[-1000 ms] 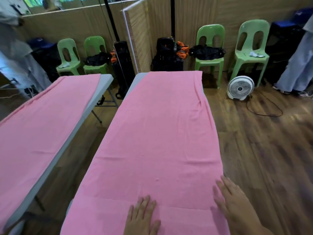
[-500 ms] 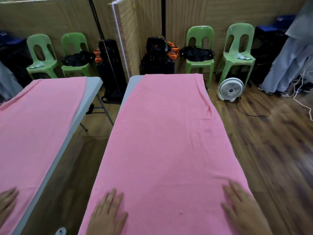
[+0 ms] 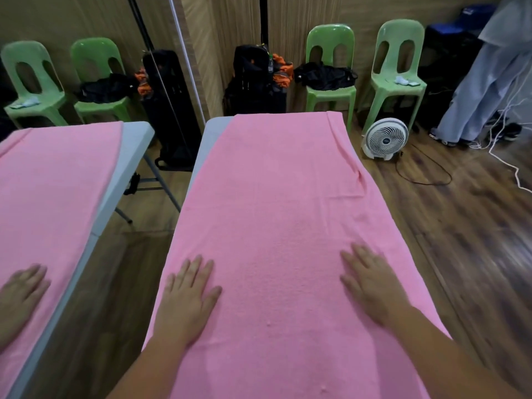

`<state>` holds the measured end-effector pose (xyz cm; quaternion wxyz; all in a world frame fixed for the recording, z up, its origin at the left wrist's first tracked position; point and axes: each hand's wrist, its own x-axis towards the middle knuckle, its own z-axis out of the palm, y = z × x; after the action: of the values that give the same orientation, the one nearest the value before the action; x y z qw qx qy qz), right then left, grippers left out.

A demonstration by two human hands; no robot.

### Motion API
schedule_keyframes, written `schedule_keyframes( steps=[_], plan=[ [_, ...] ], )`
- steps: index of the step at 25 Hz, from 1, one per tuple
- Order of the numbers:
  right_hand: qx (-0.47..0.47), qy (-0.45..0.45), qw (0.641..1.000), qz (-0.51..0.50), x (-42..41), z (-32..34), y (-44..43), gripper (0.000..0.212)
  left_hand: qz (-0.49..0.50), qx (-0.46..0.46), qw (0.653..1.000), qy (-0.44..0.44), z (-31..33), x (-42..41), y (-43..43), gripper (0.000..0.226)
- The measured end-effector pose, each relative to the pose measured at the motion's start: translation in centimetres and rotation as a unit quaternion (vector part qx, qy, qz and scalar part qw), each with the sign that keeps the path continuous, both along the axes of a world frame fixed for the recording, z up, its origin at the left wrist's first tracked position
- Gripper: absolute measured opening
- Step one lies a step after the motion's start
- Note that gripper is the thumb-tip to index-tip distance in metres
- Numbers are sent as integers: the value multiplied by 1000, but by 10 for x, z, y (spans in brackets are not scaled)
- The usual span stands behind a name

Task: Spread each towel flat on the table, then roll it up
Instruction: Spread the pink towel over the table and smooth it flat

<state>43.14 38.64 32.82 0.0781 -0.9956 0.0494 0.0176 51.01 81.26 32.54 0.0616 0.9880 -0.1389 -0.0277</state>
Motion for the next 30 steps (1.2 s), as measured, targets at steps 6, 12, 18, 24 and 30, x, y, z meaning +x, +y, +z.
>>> schedule_keyframes(
  steps=[6, 12, 18, 24, 30],
  plan=[
    [30, 4, 971, -237, -68, -3, -86, 79, 12, 22, 1000, 5, 1, -5, 1, 71],
    [61, -43, 986, 152, -166, 16, 111, 60, -159, -95, 983, -12, 19, -204, -100, 58],
    [24, 49, 979, 195, -332, 22, 47, 62, -132, -22, 989, 59, 14, -371, 32, 73],
    [6, 81, 984, 160, -397, 30, 44, 79, -97, 91, 984, 119, 22, -382, 108, 97],
    [8, 6, 992, 126, -400, 23, 84, 47, -136, 22, 989, 46, 18, -379, 133, 57]
  ],
)
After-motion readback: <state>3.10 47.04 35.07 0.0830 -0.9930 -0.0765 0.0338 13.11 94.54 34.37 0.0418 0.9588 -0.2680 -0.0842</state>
